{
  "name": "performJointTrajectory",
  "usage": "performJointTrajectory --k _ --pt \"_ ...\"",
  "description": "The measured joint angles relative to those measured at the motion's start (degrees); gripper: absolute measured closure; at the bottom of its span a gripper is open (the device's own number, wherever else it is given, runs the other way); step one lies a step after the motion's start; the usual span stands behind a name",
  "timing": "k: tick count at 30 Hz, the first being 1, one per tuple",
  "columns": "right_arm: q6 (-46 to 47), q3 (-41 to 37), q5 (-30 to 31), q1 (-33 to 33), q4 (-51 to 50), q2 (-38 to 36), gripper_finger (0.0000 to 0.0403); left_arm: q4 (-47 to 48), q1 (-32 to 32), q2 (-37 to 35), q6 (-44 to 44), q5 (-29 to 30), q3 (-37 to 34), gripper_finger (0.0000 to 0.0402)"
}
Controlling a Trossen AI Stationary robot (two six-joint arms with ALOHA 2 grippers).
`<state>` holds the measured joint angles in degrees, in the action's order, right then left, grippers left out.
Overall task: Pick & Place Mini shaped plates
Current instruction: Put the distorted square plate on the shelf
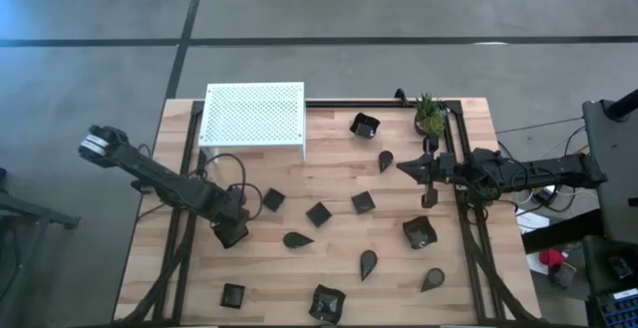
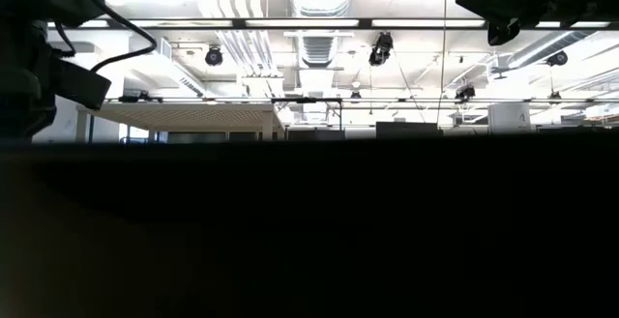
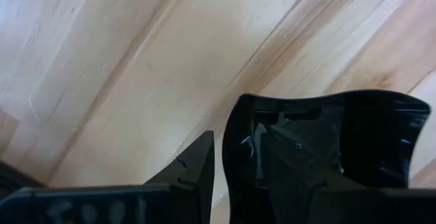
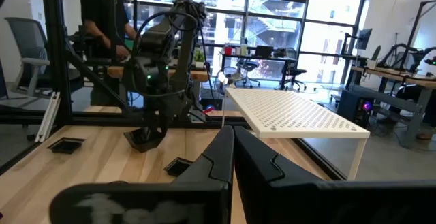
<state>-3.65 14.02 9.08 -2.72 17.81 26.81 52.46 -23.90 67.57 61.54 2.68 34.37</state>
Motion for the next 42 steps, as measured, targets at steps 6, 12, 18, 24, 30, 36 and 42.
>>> performJointTrajectory --k 6,12,18,24,30,36,42 --pt "-0.02 0.00 -0.01 -0.01 -0.01 0.00 0.0394 -0.38 0.20 1.96 -0.06 -0.24 0.00 0.0309" --pt "-0.02 0.00 -0.01 -0.01 -0.01 0.00 0.0394 -0.54 0.27 2.95 -0.05 -0.42 0.11 0.0383" --pt "0.00 0.00 0.00 0.00 -0.03 0.00 0.0394 -0.40 0.33 2.09 -0.75 -0.40 1.71 0.0399" --pt "0.05 0.00 -0.01 -0.01 -0.02 0.01 0.0394 1.37 0.69 0.71 -1.89 1.54 6.83 0.0401" --pt "0.02 0.00 -0.01 -0.01 -0.03 0.01 0.0394 7.93 2.30 0.59 -4.81 5.86 14.88 0.0401" --pt "0.06 0.00 0.00 -0.01 -0.03 0.02 0.0394 13.58 6.23 0.57 -12.22 11.41 24.03 0.0401" --pt "0.18 0.00 -0.02 0.00 -0.03 0.00 0.0394 17.54 13.91 0.53 -21.94 12.52 32.69 0.0401"
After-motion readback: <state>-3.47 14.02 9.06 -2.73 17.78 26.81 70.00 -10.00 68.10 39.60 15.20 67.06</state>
